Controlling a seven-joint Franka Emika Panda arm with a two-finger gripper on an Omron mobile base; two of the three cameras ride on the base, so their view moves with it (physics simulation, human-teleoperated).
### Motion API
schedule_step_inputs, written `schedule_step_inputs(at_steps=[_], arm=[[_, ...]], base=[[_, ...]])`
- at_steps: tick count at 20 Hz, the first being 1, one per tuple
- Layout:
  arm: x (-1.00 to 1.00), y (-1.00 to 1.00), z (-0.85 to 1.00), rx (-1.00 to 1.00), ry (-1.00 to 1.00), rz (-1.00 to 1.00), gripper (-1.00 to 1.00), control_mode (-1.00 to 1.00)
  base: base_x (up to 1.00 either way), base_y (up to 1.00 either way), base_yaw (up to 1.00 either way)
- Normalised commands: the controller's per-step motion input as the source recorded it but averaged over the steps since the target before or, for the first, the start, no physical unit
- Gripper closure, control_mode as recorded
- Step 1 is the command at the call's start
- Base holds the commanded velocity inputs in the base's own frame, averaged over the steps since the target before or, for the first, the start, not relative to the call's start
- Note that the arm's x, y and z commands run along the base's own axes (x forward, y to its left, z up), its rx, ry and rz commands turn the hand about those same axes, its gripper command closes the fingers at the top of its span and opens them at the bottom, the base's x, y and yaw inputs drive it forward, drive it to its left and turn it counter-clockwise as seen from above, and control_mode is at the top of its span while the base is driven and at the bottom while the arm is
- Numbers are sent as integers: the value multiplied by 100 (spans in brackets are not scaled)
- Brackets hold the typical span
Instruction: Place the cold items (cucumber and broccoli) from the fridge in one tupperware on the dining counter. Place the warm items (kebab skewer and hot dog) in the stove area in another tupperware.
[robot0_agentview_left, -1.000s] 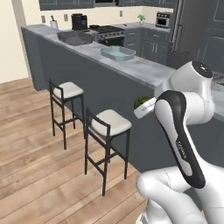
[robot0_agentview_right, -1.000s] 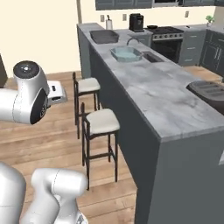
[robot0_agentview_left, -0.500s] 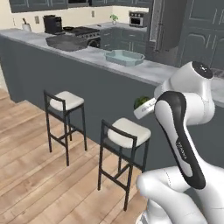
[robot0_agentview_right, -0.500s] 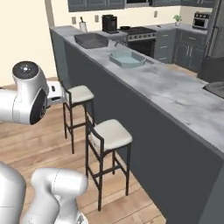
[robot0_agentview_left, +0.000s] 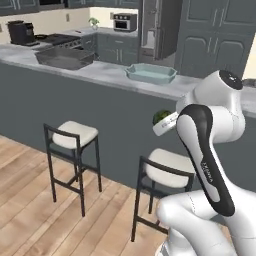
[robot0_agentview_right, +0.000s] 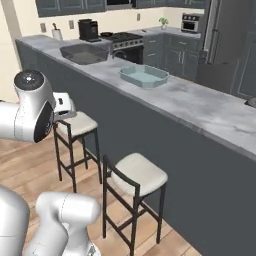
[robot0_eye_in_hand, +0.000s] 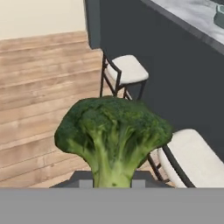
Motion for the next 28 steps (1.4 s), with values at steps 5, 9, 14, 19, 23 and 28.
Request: schedule_step_inputs(at_steps=[5,9,14,19,23,28], arm=[[0,0,0,0,0,0,100,100],[0,0,0,0,0,0,100,100],[0,0,0,0,0,0,100,100],[0,0,0,0,0,0,100,100],[0,0,0,0,0,0,100,100],[0,0,0,0,0,0,100,100]], base=[[52,100,-42],[39,100,-37],[33,100,-35],[24,100,-31],[13,100,-28],[12,100,-28]])
